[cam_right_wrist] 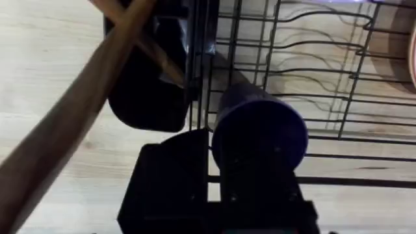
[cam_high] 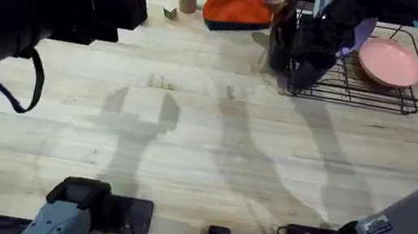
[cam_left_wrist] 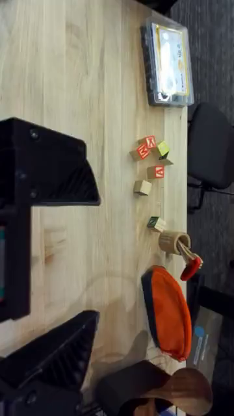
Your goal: Pick up the cup on the table and put them onto the rack.
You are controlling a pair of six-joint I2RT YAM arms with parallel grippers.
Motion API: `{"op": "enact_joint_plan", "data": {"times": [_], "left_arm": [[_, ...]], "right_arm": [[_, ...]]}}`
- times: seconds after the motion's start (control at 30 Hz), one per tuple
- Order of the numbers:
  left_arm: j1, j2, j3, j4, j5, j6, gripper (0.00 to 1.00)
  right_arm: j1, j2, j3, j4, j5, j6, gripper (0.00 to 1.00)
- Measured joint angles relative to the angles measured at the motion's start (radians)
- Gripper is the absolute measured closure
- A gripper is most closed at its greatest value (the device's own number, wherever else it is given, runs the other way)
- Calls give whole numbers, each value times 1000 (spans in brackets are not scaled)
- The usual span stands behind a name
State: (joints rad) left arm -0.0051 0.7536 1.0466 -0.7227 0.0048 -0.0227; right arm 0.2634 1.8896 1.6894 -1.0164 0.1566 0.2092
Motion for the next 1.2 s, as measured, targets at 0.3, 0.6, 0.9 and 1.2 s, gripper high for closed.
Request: {"op": "enact_joint_plan", "data": {"times": [0.3,0.6,0.9,1.2], "left_arm": [[0,0,0,0,0,0,8],[0,0,0,0,0,0,8],[0,0,0,0,0,0,8],[0,0,0,0,0,0,8]], "right_arm": [[0,0,1,-6,0,-5,796],[0,-29,4,-31,0,-8,742],[0,-99,8,-42,0,-20,737],[0,-235,8,-93,0,-53,657]]}}
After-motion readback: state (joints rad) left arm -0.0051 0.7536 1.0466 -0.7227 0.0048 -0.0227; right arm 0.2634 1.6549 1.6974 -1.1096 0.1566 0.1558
